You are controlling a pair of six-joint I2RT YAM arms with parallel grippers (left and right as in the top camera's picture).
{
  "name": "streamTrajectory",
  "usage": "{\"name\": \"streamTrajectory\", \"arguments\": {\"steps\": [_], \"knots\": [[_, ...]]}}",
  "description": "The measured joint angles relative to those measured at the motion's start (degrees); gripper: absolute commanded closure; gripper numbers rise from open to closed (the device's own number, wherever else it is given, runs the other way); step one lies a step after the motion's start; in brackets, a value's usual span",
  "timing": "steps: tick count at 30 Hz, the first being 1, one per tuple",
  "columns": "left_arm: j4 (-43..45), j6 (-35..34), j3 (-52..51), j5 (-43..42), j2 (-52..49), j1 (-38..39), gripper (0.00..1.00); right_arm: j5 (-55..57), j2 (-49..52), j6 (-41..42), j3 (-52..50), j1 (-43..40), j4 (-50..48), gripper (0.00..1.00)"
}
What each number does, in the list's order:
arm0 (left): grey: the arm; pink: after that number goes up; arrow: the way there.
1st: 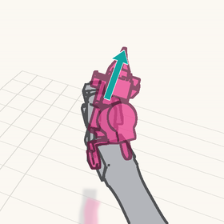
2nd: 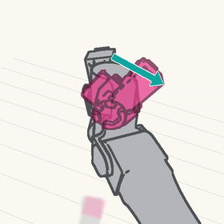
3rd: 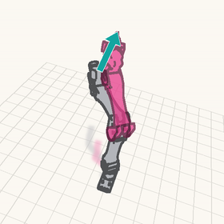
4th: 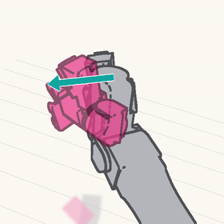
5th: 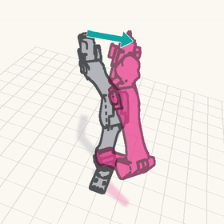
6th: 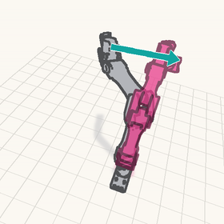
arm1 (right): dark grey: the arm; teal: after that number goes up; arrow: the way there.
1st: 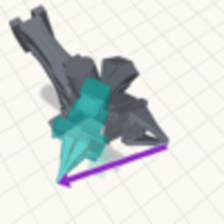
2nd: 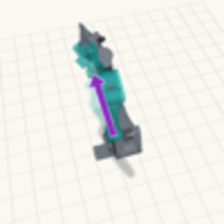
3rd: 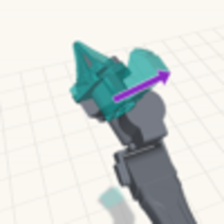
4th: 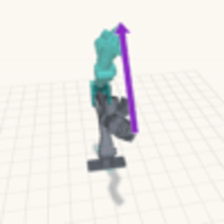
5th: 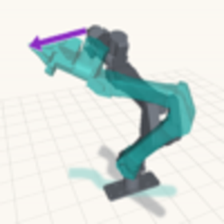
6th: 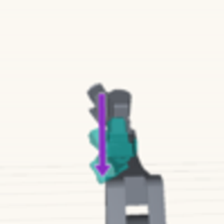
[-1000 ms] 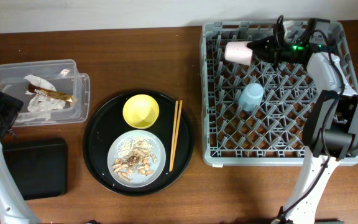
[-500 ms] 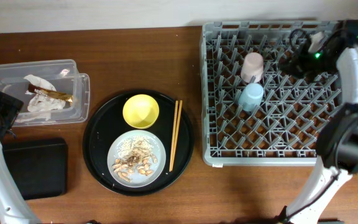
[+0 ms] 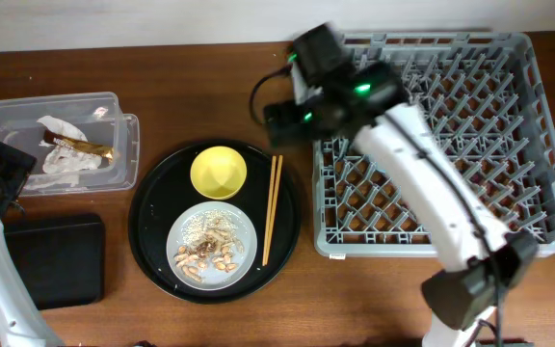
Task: Sort waste into correct bins and load items into the dishwasher rack
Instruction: 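Grasp one wooden chopstick on the tray with the right gripper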
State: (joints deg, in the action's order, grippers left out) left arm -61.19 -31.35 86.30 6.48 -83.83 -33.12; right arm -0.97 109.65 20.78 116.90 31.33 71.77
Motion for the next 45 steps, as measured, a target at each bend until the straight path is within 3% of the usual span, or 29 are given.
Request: {"name": "streamTrajectory", "arguments": {"steps": [1, 4, 5, 9, 15, 19, 28, 45], "knots": [[0.02, 0.0, 0.0, 0.0, 0.0, 0.0, 0.01, 2.19, 1.03, 2.27, -0.33, 1.27, 0.28, 0.02], [0.02, 0.0, 0.0, 0.0, 0.0, 0.0, 0.01, 4.31, 4.37, 7.41, -3.43, 2.95, 2.05, 0.49], [0.02, 0.0, 0.0, 0.0, 0.0, 0.0, 0.01, 3.34, 5.22, 8.13, -5.07, 2.95, 0.85, 0.59], [0.04, 0.0, 0.0, 0.0, 0.0, 0.0, 0.01, -2.64, 8.11, 9.27, -11.93, 3.02, -5.6, 0.59], [0.07, 0.0, 0.0, 0.0, 0.0, 0.0, 0.01, -3.19, 9.75, 15.54, -27.02, 3.76, -21.18, 0.59], [0.04, 0.0, 0.0, -0.02, 0.0, 0.0, 0.01, -3.15, 9.88, 17.59, -29.09, 4.09, -25.11, 0.59], [0.04, 0.0, 0.0, 0.0, 0.0, 0.0, 0.01, 0.11, 9.88, 19.96, -30.14, 6.93, -27.04, 0.64], [0.04, 0.0, 0.0, 0.0, 0.0, 0.0, 0.01, -2.34, 7.74, 18.21, -30.14, 5.62, -25.11, 0.63]]}}
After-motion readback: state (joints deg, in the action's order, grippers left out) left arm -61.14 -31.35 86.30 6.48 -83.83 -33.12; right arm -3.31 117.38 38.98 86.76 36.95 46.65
